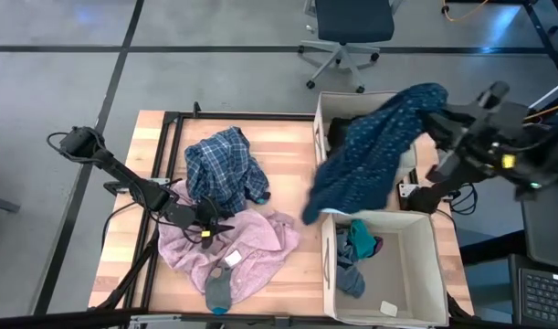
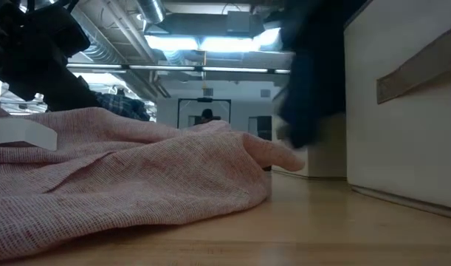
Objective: Sort clothes
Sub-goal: Put the blue patterned polo shirt into the bottom laundry organizer
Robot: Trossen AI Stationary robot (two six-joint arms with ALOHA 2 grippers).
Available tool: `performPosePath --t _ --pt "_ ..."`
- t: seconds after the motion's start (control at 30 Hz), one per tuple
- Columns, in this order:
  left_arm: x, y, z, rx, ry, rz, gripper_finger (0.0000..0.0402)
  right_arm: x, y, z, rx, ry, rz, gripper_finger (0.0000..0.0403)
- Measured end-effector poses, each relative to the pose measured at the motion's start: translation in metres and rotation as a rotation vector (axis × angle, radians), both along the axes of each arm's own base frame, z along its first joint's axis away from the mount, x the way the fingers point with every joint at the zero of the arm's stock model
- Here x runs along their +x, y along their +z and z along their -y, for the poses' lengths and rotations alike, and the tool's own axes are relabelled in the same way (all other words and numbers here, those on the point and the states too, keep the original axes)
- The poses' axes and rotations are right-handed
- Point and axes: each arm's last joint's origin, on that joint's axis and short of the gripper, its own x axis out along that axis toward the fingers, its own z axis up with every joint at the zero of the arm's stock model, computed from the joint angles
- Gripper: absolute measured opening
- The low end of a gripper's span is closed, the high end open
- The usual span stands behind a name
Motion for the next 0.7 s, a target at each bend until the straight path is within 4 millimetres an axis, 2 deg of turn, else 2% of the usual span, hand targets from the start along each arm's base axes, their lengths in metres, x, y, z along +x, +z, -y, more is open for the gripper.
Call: performPosePath --t 0.13,0.37,0.6,0.7 --pt "0.000 0.000 -0.001 0.002 0.021 0.006 0.0186 -0.018 0.005 -0.013 0.053 -0.020 -0.033 0.0032" --pt "0.000 0.001 0.000 -0.005 0.026 0.013 0.0186 -0.035 0.011 -0.028 0.120 0.113 0.000 0.0028" --pt "0.000 0.001 -0.001 -0.009 0.029 0.014 0.0186 -0.050 0.003 -0.048 0.143 0.254 0.006 0.0031" --pt "0.000 0.001 -0.001 -0.008 0.029 0.014 0.0186 -0.052 -0.004 -0.067 0.137 0.297 0.001 0.0029"
